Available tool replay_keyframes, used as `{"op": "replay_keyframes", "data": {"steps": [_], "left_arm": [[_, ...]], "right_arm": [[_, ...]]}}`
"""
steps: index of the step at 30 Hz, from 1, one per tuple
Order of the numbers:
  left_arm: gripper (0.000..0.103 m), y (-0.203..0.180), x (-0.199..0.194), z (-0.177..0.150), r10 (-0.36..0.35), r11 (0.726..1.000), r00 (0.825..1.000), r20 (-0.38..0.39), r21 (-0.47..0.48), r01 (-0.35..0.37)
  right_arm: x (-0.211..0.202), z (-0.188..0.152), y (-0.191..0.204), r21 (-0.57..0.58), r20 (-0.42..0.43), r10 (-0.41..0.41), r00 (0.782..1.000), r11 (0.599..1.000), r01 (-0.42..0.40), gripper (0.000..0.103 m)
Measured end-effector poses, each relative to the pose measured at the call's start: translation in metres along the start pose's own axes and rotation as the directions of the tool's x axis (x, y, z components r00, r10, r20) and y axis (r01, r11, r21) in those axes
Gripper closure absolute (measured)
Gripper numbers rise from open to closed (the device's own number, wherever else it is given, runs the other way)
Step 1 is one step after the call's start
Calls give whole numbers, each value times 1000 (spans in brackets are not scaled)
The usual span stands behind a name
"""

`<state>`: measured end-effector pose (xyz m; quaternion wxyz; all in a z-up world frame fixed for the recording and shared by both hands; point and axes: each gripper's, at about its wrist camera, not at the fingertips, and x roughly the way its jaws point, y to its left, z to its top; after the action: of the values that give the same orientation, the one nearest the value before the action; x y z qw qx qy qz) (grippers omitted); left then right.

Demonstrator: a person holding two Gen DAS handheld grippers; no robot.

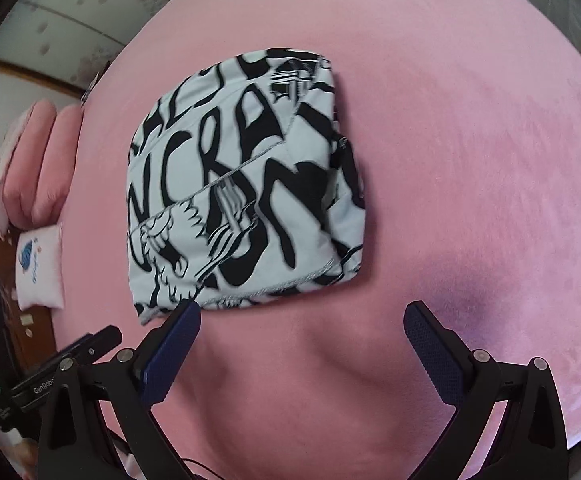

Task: Fold large clothes
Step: 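Open both tools and withdraw them from the jacket bundle, then grasp the jacket bundle edge with both tools and lift it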

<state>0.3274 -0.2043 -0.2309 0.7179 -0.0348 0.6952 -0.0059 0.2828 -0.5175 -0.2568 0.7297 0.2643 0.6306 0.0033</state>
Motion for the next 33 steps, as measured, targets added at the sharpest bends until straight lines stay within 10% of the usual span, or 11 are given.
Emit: {"op": "replay_keyframes", "data": {"steps": [7,20,33], "left_arm": [[15,35,24,41,-134,984,991,-29,-118,130],[16,61,65,122,-344,927,939,18,-152,342],[29,86,111,168,-549,804,835,40,-248,541]], "right_arm": [[36,61,-38,97,-64,205,977,975,-199,0],[117,130,-39,98,-171,334,927,942,-321,1],[163,178,-10,38,-227,416,881,908,-418,5]]}}
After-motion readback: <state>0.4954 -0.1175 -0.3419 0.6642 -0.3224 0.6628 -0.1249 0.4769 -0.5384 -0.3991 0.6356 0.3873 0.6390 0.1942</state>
